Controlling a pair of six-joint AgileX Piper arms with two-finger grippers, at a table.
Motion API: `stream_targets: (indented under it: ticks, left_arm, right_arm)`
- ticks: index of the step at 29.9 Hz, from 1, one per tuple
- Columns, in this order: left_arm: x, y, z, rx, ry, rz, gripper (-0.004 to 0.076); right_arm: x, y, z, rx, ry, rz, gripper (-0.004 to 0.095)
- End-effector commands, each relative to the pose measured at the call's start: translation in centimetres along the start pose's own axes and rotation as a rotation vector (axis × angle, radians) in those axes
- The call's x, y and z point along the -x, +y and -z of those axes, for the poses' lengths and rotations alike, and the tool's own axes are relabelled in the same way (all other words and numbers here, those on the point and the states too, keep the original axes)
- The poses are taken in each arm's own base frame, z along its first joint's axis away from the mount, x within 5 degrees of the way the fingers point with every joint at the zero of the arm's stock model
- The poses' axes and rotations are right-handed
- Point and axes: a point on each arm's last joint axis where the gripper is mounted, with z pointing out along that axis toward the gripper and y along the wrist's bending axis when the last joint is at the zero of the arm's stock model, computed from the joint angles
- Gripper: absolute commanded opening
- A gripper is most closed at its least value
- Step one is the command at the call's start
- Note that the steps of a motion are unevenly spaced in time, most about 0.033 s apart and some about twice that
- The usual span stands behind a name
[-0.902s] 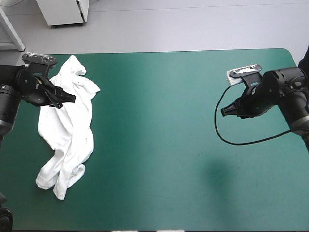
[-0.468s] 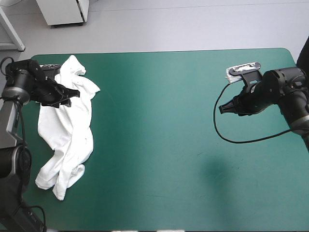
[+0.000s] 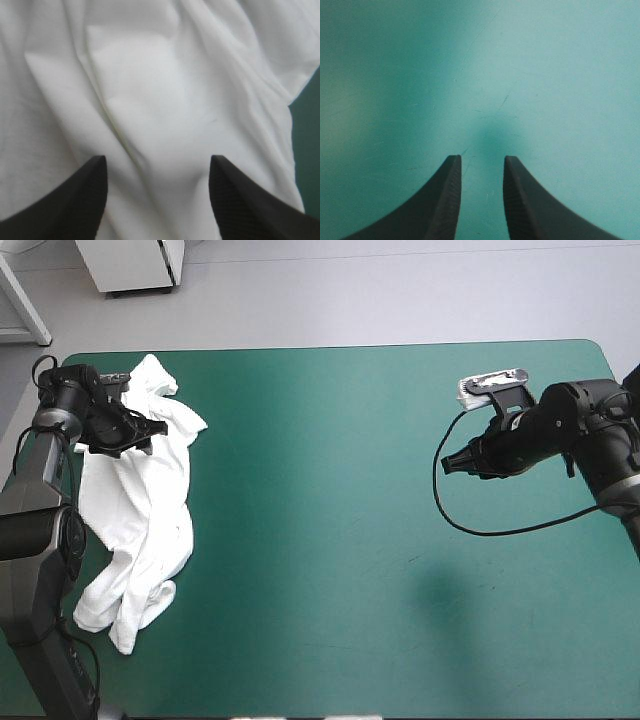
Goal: Fold the cloth
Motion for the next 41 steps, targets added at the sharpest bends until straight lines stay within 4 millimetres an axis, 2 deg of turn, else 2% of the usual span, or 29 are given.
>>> stream_targets:
  ticks: [1, 5, 7, 9, 13, 15, 20, 24, 28, 32, 36, 41]
  left_arm:
    - [0.5, 0.3, 1.7, -0.007, -0.047, 0.027, 0.0442]
    - [0.0, 0.2, -0.1, -0.051, 0.030, 0.049, 0.0439]
    - [-0.2, -0.2, -1.0, -0.096, 0.051, 0.055, 0.0407]
    - [-0.5, -0.7, -1.5, -0.128, 0.078, 0.041, 0.0315]
    - [-0.9, -2.4, -1.8, -0.188, 0.113, -0.032, 0.0018]
    - [-1.0, -4.0, -1.7, -0.237, 0.118, -0.066, -0.0005]
    - [-1.6, -9.5, -1.6, -0.294, 0.151, -0.192, -0.0009]
    - [-2.9, -15.5, -1.2, -0.332, 0.181, -0.336, -0.0009]
    - [-4.7, -21.8, 0.2, -0.372, 0.181, -0.490, -0.0009]
    - [-6.4, -27.1, 2.4, -0.444, 0.150, -0.611, -0.0009]
    - [-8.4, -31.3, 4.5, -0.553, 0.128, -0.708, -0.0009]
    - [-11.1, -35.1, 6.2, -0.662, 0.129, -0.814, -0.0009]
  right_arm:
    - [0.6, 0.3, 2.1, 0.016, -0.106, 0.011, 0.0277]
    - [0.6, 0.4, 2.1, 0.024, -0.105, 0.010, 0.0277]
    - [0.7, 0.5, 2.1, 0.036, -0.107, 0.010, 0.0277]
    - [0.7, 0.6, 2.1, 0.042, -0.108, 0.012, 0.0277]
    - [0.7, 0.6, 2.1, 0.043, -0.111, 0.015, 0.0277]
    - [0.7, 0.6, 2.1, 0.046, -0.112, 0.014, 0.0277]
    - [0.6, 0.7, 2.1, 0.052, -0.104, 0.012, 0.0277]
    - [0.5, 0.6, 2.1, 0.049, -0.093, 0.018, 0.0277]
    - [0.3, 0.2, 2.1, 0.003, -0.070, 0.040, 0.0277]
    - [0.0, -0.4, 2.1, -0.070, -0.040, 0.056, 0.0277]
    - [-0.7, -0.8, 1.7, -0.106, -0.007, 0.060, 0.0276]
    - [-2.2, -1.1, 1.2, -0.145, 0.040, 0.067, 0.0276]
